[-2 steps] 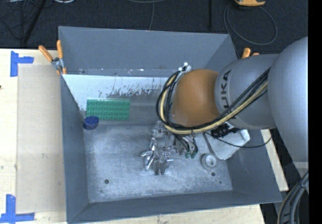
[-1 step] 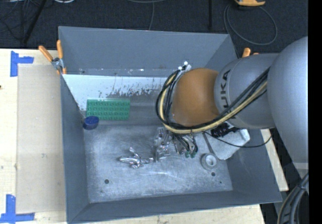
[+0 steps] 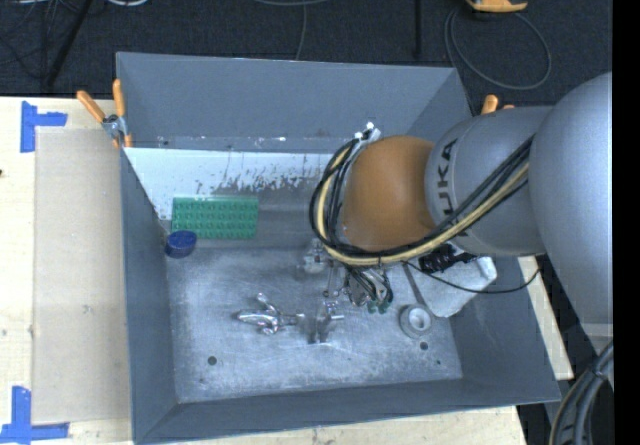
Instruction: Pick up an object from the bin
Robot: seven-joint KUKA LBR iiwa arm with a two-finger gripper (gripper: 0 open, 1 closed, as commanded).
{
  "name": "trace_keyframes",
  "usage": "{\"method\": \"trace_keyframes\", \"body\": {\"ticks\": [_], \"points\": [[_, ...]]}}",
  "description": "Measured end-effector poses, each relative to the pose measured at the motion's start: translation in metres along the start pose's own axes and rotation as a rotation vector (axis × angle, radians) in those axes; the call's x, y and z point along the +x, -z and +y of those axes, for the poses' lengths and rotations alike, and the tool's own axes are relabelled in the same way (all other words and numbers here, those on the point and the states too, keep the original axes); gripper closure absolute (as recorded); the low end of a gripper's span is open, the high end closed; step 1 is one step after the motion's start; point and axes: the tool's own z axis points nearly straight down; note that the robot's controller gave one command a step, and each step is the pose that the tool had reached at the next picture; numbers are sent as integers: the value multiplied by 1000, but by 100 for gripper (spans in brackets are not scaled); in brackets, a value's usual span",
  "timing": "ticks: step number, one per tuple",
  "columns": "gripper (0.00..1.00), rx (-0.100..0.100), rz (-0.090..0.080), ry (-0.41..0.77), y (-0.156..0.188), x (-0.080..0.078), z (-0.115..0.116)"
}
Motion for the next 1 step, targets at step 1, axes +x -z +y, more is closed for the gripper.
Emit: {"method": "trace_keyframes", "body": {"ticks": [1], "points": [[0, 1, -1, 123, 0, 21, 53]]}}
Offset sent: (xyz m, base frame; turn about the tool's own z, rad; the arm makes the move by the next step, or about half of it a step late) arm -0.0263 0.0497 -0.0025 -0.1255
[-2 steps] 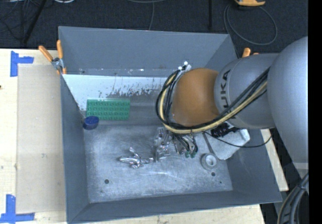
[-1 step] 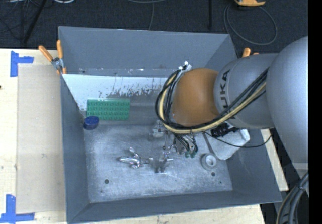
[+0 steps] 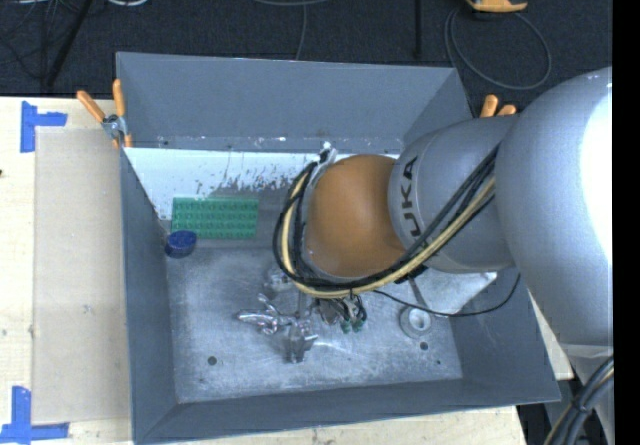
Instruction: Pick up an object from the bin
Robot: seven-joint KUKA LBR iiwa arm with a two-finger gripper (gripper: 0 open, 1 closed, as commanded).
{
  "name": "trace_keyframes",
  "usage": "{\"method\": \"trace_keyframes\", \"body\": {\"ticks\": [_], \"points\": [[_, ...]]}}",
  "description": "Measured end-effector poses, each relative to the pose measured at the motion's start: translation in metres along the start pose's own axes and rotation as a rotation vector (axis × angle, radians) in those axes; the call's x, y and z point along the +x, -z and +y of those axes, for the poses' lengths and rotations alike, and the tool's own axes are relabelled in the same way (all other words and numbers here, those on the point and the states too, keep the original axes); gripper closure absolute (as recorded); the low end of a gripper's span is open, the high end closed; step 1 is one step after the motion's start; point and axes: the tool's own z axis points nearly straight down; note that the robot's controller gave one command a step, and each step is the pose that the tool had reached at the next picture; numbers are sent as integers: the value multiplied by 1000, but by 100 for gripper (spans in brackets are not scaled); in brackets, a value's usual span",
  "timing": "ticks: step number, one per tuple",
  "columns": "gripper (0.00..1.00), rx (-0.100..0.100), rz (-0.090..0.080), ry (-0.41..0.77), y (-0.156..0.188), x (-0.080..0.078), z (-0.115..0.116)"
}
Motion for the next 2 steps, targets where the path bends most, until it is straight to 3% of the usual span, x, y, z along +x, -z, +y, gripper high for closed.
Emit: {"method": "trace_keyframes", "body": {"ticks": [1, 2], "points": [[100, -2, 0, -4, 2, -1, -1], [100, -1, -3, 159, 132, -29, 19]]}}
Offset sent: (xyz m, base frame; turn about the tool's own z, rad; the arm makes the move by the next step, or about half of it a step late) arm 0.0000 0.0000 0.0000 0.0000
